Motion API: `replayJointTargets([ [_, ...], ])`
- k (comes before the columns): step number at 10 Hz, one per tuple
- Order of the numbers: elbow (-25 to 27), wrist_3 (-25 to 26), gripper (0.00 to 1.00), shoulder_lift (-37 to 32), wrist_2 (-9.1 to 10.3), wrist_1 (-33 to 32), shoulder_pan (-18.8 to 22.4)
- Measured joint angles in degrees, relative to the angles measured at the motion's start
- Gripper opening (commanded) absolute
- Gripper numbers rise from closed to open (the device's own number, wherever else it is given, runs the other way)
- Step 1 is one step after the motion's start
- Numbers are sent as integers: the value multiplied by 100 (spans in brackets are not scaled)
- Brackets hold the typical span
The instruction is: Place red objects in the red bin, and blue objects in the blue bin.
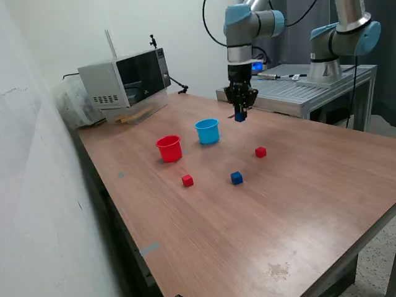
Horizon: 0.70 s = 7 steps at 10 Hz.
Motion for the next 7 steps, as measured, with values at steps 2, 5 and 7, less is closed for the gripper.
replayJointTargets([
  [2,-25,-55,0,-302,1,143,-125],
  [5,-284,-198,0,58,1,188,-923],
  [7,-513,-284,0,437,1,187,-1344],
])
